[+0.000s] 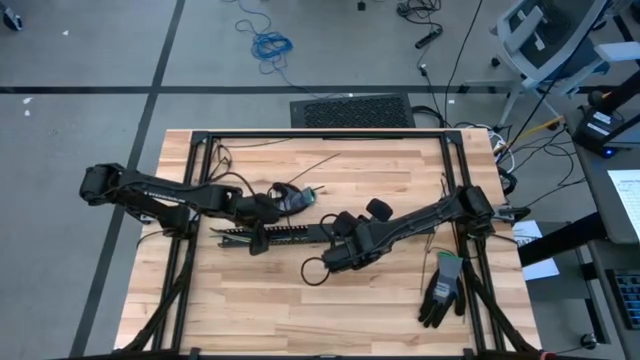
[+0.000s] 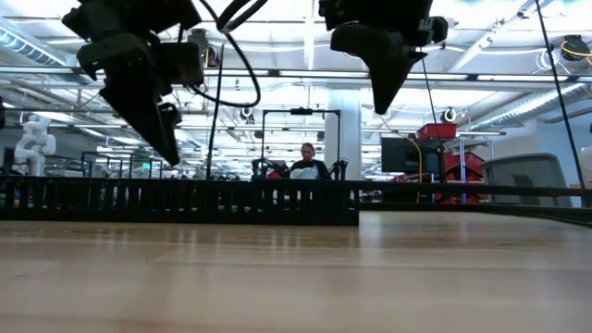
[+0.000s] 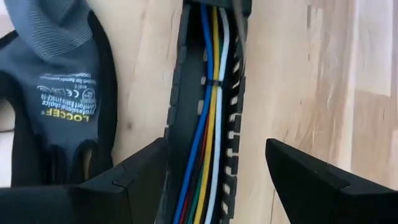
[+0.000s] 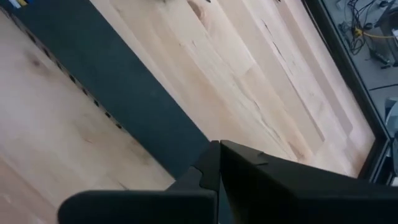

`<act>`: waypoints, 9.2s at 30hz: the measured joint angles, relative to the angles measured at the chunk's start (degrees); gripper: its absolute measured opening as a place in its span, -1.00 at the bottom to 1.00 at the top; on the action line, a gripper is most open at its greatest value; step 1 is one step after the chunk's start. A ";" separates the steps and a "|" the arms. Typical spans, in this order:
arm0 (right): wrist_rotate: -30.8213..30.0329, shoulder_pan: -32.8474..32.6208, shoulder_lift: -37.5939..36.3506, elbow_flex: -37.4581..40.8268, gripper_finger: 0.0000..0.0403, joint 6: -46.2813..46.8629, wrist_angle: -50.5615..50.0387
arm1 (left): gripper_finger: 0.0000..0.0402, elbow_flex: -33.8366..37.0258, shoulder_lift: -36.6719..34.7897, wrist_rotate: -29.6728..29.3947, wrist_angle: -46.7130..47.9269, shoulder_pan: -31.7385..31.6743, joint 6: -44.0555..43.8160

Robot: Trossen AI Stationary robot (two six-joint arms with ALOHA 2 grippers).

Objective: Ziptie cables
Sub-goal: Close the black cable duct lid

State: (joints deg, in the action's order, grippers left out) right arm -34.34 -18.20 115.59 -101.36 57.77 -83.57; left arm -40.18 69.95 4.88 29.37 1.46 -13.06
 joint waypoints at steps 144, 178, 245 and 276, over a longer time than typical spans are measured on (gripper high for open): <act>20.38 12.40 -7.15 12.87 -0.42 -1.15 26.38 | 0.51 -0.53 21.21 -5.46 -22.65 4.97 2.91; 8.22 10.59 -20.37 12.81 0.15 -5.10 4.58 | 0.77 -13.36 27.45 -9.71 -24.97 3.56 -4.96; 23.43 6.06 -15.06 22.21 -0.11 18.73 35.21 | 0.24 -13.45 35.96 -9.57 -31.62 6.03 9.56; 17.74 5.32 -9.70 22.23 -1.00 19.97 37.42 | 0.24 -13.34 36.12 -11.06 -31.96 6.20 1.44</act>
State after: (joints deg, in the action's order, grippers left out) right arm -16.60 -12.88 105.89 -79.13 77.73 -46.15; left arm -53.52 106.06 -6.18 -2.59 7.66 -11.62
